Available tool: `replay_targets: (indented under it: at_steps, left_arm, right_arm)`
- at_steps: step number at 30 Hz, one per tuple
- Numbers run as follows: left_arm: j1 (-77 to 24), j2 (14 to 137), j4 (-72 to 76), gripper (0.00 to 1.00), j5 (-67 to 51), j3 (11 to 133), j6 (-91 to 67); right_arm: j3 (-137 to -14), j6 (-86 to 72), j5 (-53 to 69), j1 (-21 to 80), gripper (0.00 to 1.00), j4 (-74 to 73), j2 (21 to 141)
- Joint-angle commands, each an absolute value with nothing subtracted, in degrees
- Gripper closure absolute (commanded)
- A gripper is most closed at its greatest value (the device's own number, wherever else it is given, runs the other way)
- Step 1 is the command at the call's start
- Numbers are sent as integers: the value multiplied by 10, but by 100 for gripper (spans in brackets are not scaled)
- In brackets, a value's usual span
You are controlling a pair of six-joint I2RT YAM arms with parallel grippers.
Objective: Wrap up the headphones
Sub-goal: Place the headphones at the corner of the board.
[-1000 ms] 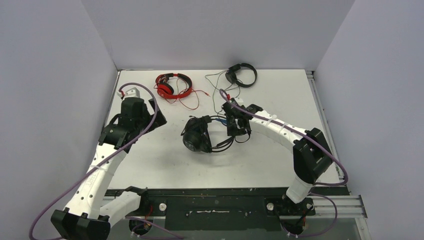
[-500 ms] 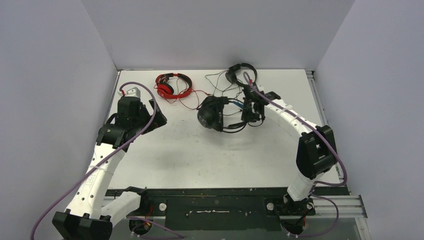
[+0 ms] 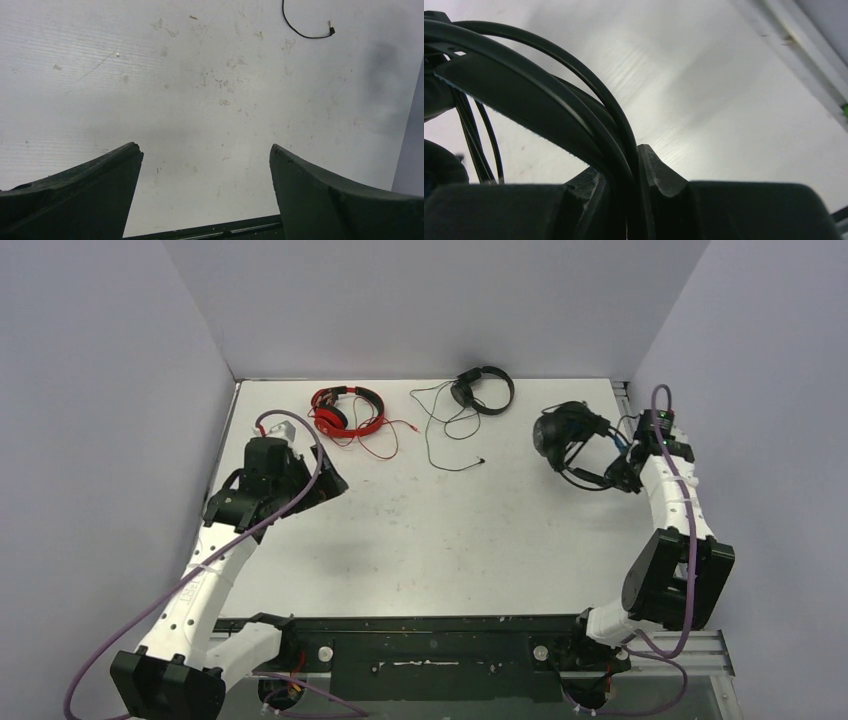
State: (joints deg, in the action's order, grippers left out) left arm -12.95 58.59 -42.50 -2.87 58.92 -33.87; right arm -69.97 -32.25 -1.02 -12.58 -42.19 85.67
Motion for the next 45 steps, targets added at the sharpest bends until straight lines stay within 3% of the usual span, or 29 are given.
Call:
replay_targets:
  at_steps: [1, 9, 14, 30, 36, 40, 43, 45]
  left_arm:
    - [-127, 590, -373, 3, -68, 579, -346]
    - [-127, 596, -359, 3, -93, 567, -347]
    - [-128, 605, -353, 3, -110, 566, -346]
    - [-128, 620, -327, 3, -120, 553, -344]
    - [-128, 625, -321, 3, -116, 554, -343]
    - [-128, 633, -321, 3, -113, 557, -342]
    - [-128, 638, -316, 3, -113, 556, -343]
    - [-128, 643, -315, 3, -113, 558, -344]
  right_arm:
    - [-683, -364, 3, -204, 100, -380, 822]
    - [-652, -430, -50, -292, 100, -362, 850]
    - [-626, -461, -106, -299, 100, -352, 869]
    - [-536, -467, -109, -277, 96, -261, 906]
    - [-537, -481, -130, -261, 86, -265, 926]
    - [-540, -490, -137, -254, 74, -280, 920]
    - [-544, -489, -150, -251, 45, -289, 885]
    - [-549, -484, -153, -251, 38, -295, 862]
